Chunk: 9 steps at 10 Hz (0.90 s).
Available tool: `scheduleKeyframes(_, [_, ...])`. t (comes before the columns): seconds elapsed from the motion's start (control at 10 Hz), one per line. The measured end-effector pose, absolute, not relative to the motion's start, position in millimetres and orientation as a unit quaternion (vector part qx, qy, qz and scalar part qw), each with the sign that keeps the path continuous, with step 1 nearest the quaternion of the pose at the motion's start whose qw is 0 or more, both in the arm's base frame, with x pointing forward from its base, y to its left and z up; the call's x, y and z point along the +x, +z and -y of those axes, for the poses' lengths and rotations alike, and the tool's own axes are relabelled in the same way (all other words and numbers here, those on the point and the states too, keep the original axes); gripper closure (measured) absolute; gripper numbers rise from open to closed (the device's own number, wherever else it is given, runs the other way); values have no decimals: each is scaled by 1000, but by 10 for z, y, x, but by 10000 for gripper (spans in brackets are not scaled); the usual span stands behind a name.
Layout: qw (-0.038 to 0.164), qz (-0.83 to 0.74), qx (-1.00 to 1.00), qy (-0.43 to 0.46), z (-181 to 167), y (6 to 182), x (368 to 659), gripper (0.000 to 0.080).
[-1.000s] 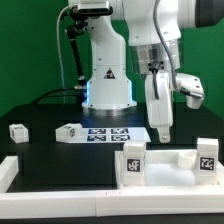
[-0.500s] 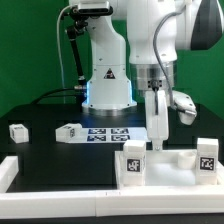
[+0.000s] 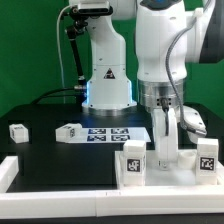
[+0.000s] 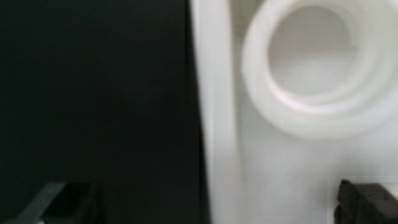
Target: Assemble square table
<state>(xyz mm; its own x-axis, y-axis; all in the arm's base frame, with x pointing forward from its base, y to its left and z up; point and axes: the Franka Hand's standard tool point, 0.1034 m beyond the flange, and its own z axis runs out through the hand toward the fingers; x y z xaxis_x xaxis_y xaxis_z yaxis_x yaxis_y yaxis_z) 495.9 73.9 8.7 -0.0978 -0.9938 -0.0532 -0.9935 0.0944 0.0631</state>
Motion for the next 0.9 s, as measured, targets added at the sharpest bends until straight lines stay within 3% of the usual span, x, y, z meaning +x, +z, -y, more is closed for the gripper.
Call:
scheduleKeyframes(0.3, [-28, 738, 674, -2, -620, 110, 4919, 150])
scheduleKeyframes(0.7, [-25, 736, 676, -4, -628, 84, 4883, 150])
scheduleKeyframes(0.9, [-24, 736, 676, -5, -625, 76, 4878, 411])
